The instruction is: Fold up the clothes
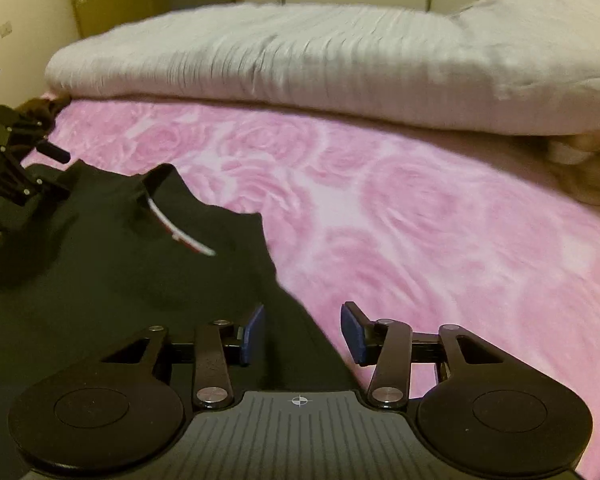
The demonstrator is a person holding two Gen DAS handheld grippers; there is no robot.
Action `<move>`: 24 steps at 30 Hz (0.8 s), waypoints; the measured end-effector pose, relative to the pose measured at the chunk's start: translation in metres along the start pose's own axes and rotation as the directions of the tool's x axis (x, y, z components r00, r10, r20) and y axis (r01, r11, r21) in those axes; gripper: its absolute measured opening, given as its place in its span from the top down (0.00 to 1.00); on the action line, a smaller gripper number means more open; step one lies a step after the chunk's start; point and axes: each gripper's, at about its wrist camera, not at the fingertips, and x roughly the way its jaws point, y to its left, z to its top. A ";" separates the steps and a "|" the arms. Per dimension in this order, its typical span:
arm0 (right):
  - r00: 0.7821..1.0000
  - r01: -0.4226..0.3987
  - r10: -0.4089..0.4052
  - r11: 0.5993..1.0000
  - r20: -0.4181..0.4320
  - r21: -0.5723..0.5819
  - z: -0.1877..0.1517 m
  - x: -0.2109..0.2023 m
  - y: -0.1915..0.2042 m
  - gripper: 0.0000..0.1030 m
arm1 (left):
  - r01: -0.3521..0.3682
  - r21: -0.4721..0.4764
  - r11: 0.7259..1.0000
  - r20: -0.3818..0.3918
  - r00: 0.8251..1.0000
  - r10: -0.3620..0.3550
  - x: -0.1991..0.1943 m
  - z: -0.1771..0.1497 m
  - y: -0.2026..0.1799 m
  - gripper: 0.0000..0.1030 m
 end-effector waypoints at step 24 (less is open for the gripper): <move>0.994 0.077 -0.066 0.990 0.091 -0.119 0.185 0.101 0.039 0.88 | -0.089 -0.330 0.940 0.149 0.978 0.145 -0.012 0.015 0.129 0.74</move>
